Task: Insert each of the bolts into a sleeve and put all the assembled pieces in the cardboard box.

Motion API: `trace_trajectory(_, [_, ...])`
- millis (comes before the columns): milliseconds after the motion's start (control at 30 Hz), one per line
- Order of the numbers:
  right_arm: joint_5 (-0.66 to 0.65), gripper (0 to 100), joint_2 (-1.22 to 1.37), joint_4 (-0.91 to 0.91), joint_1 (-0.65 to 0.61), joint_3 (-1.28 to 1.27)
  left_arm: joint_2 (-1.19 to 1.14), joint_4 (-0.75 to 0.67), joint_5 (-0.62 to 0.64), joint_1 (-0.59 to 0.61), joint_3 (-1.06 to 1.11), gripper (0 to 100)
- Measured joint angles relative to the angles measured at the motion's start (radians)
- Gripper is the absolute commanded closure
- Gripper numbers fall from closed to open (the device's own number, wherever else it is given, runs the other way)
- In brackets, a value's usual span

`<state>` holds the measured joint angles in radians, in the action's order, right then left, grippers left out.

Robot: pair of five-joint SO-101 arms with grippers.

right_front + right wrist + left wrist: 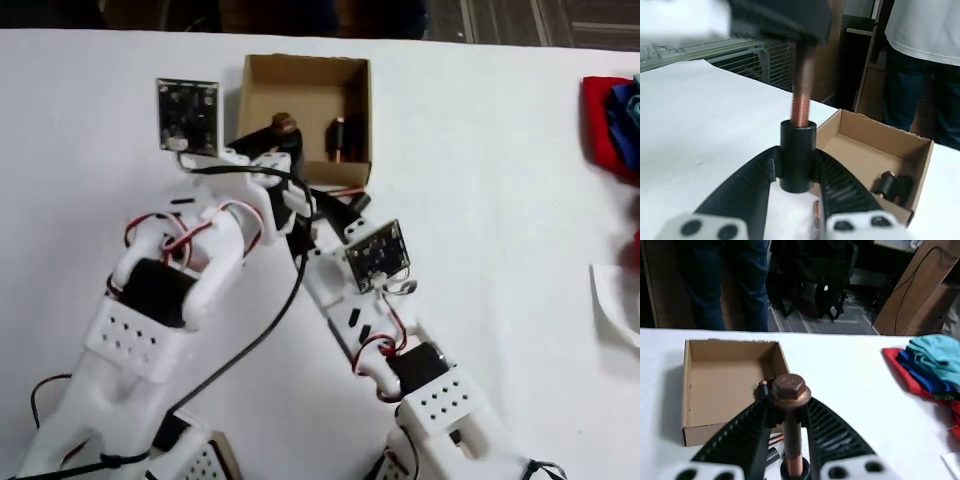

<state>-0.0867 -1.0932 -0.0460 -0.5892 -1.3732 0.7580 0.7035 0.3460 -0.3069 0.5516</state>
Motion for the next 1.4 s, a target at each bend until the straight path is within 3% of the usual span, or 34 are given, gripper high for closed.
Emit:
trace_trajectory(200, [0.0,97.5,0.0,0.0,0.0,0.0,0.0,0.0,0.002,0.0,0.018,97])
trace_trajectory(367, [0.003,97.5,0.0,0.0,0.0,0.0,0.0,0.041,0.002,0.0,0.018,89])
trace_trajectory(967, [0.003,97.5,0.002,0.0,0.006,-0.002,0.097,0.275,-0.003,0.002,-0.021,89])
trace_trajectory(1267, [0.003,97.5,0.0,0.0,0.005,0.0,0.129,0.293,-0.005,0.002,-0.032,89])
trace_trajectory(1400, [0.003,97.5,0.0,0.0,0.002,0.0,0.153,0.295,-0.091,0.041,-0.068,89])
